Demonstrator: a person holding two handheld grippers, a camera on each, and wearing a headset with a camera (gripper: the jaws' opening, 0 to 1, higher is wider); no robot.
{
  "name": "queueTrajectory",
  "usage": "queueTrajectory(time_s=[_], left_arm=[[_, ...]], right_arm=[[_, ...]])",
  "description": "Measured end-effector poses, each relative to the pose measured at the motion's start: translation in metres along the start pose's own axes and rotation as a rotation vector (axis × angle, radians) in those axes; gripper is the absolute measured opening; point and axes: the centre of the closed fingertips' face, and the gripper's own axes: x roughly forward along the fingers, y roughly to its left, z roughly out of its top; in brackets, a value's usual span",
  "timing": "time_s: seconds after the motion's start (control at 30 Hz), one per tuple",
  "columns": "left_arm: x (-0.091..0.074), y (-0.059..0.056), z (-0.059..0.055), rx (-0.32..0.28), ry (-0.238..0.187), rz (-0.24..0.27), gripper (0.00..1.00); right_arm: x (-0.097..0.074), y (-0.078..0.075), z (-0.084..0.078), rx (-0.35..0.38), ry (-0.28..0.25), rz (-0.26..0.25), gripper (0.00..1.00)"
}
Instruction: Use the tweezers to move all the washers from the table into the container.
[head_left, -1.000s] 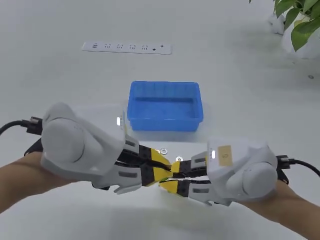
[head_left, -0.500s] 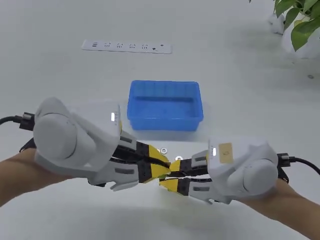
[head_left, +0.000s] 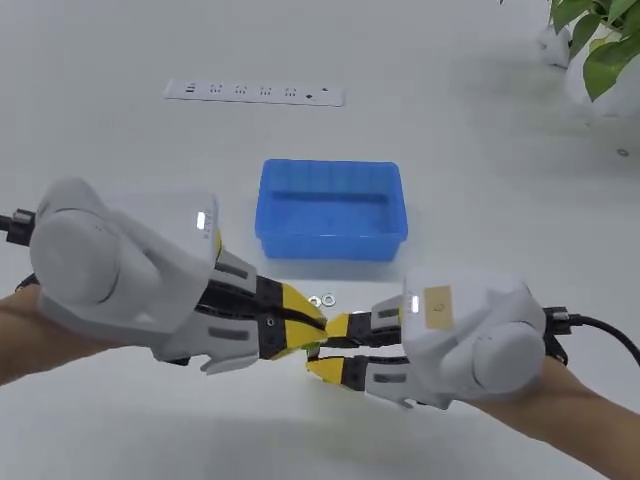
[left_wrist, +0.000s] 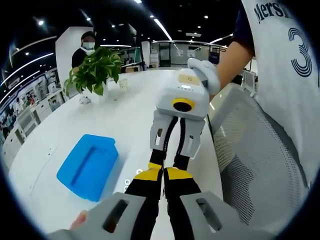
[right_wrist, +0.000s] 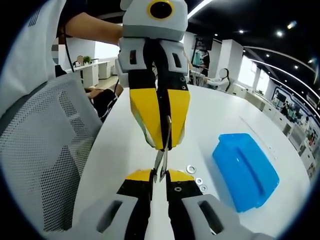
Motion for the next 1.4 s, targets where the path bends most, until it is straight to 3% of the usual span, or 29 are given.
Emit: queueTrajectory(time_s=[0.17,0.47,0.8,1.17,1.4], left_arm=[[-0.007,-0.001,0.001,0.011,-0.003,0.006,0.06],[-0.017,0.010,-0.008,0.029,0.028,0.037,0.06],[-0.015,0.027,-0.012,0.035,0.041,0.067,0.06],[-0.012,0.034,-0.020,0.011,0.051,0.068,0.06],[-0.012,0.037,-0.019,-0.008,0.040,0.067,0.06]], right_arm=[[0.002,-0.003,0.006,-0.021,-0.007,-0.009,0.11],[0.008,-0.013,0.010,-0.035,-0.005,-0.021,0.11],[0.018,-0.027,0.009,-0.036,0.001,-0.026,0.11],[0.026,-0.030,0.002,-0.016,0.010,-0.017,0.12],[0.025,-0.031,0.001,-0.003,0.014,-0.019,0.12]])
